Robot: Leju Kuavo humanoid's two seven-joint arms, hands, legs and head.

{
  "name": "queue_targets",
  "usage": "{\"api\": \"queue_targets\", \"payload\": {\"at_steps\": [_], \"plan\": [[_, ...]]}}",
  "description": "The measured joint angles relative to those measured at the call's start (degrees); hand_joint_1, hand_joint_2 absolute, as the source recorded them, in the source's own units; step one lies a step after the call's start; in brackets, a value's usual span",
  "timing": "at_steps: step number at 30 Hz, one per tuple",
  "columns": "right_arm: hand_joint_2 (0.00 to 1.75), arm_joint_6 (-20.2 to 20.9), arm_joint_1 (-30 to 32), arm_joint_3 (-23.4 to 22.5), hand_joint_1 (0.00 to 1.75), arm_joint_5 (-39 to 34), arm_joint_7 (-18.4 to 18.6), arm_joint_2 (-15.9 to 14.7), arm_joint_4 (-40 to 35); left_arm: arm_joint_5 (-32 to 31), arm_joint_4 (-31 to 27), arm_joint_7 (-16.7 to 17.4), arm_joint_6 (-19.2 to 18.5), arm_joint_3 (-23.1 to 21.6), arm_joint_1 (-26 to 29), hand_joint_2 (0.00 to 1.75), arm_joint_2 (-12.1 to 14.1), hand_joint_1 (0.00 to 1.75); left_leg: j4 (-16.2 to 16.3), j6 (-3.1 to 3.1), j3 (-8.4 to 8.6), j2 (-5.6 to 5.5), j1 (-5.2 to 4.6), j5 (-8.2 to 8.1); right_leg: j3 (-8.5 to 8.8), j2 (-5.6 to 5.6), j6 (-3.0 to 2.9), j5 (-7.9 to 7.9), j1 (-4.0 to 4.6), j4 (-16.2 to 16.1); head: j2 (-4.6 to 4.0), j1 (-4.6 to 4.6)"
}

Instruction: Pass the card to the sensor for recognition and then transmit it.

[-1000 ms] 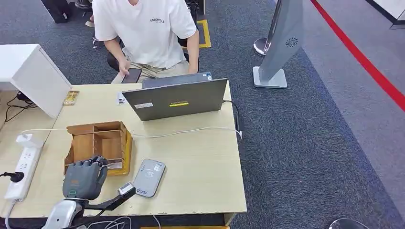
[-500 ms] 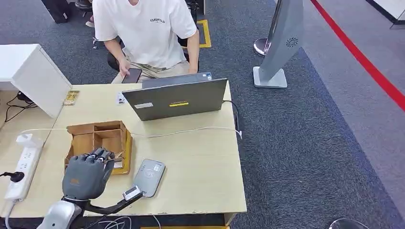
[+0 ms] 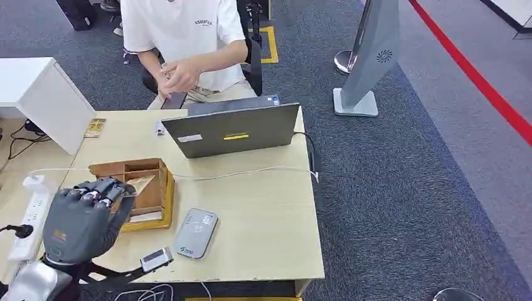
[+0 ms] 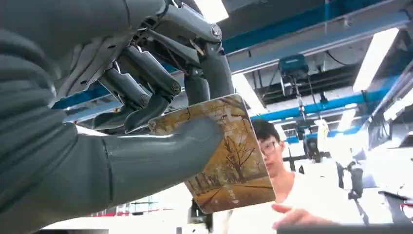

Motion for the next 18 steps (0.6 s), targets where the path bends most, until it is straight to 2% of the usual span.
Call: {"api": "queue_targets", "payload": {"at_steps": [2, 4, 5, 8, 9, 10, 13, 18], "plan": [[1.75, 0.76, -0.16, 0.17, 0.0, 2.18, 0.09, 0.09, 0.0, 0.67, 3.1, 2.2, -4.36, -0.46, -10.63, 1.75, -1.19, 1.75, 0.04, 0.03, -0.24, -0.54, 0.0, 0.27, -0.03, -0.56, 0.02, 0.07, 0.0, 0.0, 0.0, 0.04], [1.75, 1.35, -0.59, 0.98, 0.0, 4.52, -0.13, 0.13, 0.0, -2.08, 10.64, 4.54, -4.98, -0.59, -21.2, 1.75, -3.55, 1.75, 0.04, -0.05, -0.35, -0.7, 0.0, 0.47, 0.0, -0.66, 0.01, 0.33, 0.0, 0.01, 0.0, 0.09], [1.75, 1.77, -0.75, 1.42, 0.0, 5.67, -0.39, 0.13, -0.02, -3.89, 15.34, 5.67, -4.16, -0.59, -26.09, 1.75, -4.62, 1.75, 0.04, -0.05, -0.39, -0.66, 0.0, 0.55, -0.04, -0.63, -0.09, 0.49, 0.0, 0.01, 0.0, 0.09], [1.75, 2.56, -1.19, 3.1, 0.0, 8.44, -0.46, 0.13, -0.02, -10.23, 34.59, 7.98, 2.97, -0.61, -40.22, 1.75, -7.77, 1.75, 0.04, -0.15, -0.47, -0.27, 0.0, 0.72, -0.22, -0.21, -0.1, 0.84, 0.0, 0.02, 0.0, 0.13], [1.75, 2.91, -1.3, 3.59, 0.0, 8.99, -0.35, 0.13, -0.02, -11.16, 40.62, 8.64, 4.19, -0.61, -44.0, 1.75, -8.35, 1.75, 0.04, -0.16, -0.45, -0.12, 0.0, 0.75, -0.28, 0.01, -0.05, 0.93, 0.0, 0.03, 0.0, 0.13], [1.75, 3.17, -1.4, 3.95, 0.0, 9.23, -0.15, 0.13, -0.02, -11.53, 46.59, 9.01, 4.96, -0.61, -46.99, 1.75, -9.28, 1.75, 0.05, -0.14, -0.45, 0.03, 0.0, 0.81, -0.3, 0.16, -0.07, 0.98, 0.0, 0.03, 0.0, 0.15], [1.75, 3.59, -1.49, 4.44, 0.0, 9.21, 0.13, 0.13, -0.02, -11.88, 57.28, 8.86, 8.32, -0.61, -52.48, 1.75, -12.46, 1.75, 0.08, -0.11, -0.48, 0.15, -0.01, 0.83, -0.39, 0.25, -0.09, 1.01, 0.0, 0.03, 0.0, 0.06], [1.75, 3.59, -1.54, 4.63, 0.0, 9.03, 0.63, 0.11, -0.02, -12.14, 63.03, 8.79, 5.82, -0.61, -55.21, 1.75, -16.17, 1.75, 0.08, -0.11, -0.63, 0.14, -0.01, 0.82, -0.49, 0.23, -0.09, 0.99, 0.0, 0.02, 0.0, 0.06]]}}
